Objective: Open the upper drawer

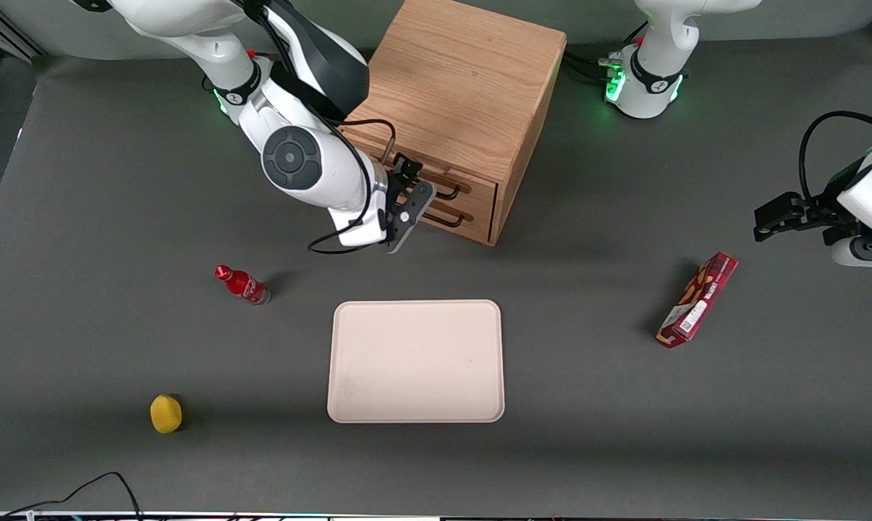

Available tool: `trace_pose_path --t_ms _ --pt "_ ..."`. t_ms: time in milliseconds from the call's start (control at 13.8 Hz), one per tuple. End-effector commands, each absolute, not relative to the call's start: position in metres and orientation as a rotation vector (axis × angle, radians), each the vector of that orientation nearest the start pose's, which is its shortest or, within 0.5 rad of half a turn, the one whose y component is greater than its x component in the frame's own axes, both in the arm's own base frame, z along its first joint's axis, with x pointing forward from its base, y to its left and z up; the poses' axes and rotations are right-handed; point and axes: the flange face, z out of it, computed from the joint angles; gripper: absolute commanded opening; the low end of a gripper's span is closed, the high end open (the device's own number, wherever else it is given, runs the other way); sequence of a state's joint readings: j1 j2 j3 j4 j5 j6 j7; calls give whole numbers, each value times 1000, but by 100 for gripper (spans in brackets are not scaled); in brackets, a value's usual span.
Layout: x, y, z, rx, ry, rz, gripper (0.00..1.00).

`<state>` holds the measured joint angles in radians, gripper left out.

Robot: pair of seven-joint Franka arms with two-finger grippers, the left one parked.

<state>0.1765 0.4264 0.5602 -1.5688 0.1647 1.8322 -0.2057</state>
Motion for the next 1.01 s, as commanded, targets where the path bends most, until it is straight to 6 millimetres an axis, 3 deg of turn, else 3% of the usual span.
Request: trace_pose_path --t_ms 0,651,940 --pt "503 418 414 -2533 -1214 267 100" --pt "494 424 393 -2532 -1220 256 100" --pt "514 419 385 -2561 -1248 228 100"
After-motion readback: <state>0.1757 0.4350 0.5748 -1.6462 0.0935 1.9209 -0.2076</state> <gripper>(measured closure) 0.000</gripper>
